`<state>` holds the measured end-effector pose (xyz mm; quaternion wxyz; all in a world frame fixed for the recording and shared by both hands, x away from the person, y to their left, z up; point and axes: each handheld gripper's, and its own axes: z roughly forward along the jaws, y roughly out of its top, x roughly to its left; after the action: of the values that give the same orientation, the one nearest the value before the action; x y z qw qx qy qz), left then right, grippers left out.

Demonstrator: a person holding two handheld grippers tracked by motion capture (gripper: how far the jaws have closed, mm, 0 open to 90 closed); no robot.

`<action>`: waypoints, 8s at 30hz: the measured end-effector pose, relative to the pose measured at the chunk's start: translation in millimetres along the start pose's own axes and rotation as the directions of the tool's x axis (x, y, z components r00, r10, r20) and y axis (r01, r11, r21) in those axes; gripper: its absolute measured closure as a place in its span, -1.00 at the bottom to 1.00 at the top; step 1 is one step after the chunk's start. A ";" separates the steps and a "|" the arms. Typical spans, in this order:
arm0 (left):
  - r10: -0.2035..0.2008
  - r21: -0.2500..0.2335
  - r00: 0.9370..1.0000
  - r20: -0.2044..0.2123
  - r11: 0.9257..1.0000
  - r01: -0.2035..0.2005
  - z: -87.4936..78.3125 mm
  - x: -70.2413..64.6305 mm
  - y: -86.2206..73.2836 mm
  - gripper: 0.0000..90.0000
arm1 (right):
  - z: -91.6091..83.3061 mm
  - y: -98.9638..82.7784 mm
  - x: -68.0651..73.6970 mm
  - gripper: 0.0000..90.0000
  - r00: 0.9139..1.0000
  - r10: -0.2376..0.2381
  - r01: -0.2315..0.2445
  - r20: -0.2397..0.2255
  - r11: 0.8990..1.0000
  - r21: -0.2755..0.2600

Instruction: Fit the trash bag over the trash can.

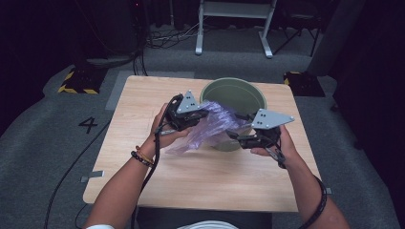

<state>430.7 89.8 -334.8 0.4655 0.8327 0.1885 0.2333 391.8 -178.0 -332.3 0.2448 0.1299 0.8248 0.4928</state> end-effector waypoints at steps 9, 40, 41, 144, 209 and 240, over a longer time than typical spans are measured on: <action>0.002 0.013 1.000 -0.007 1.000 -0.002 -1.9 -0.9 -1.4 0.53 | 13.3 2.4 -2.3 0.76 0.999 0.034 -0.034 0.031 0.999 -0.003; 0.099 -0.037 0.993 0.065 0.995 -0.097 -22.8 -21.2 -29.4 0.59 | 0.7 -14.7 -52.2 0.08 0.965 0.163 -0.167 0.207 0.986 0.004; 0.104 -0.036 0.993 0.060 0.994 -0.102 -22.1 -22.4 -28.7 0.70 | -3.3 -15.4 -47.5 0.00 0.973 0.134 -0.137 0.189 0.991 0.004; -0.026 -0.263 0.998 0.053 0.964 0.039 -28.0 -3.2 -2.5 0.99 | -15.4 3.6 -0.6 -0.01 0.976 0.101 -0.087 0.192 0.993 -0.081; -0.075 -0.272 0.993 0.092 0.957 0.098 -46.9 8.3 -21.8 0.76 | 57.9 32.7 16.0 0.99 0.987 0.033 -0.043 0.159 0.997 0.057; -0.186 -0.203 0.982 -0.011 0.962 0.180 -21.3 40.6 -20.4 0.71 | -46.9 -32.9 -35.5 1.00 0.918 0.138 -0.153 0.371 0.988 0.009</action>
<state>449.9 136.1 -334.0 0.5642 0.7567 0.2470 0.2195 397.9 -245.1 -332.8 0.3558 0.2858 0.7611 0.4608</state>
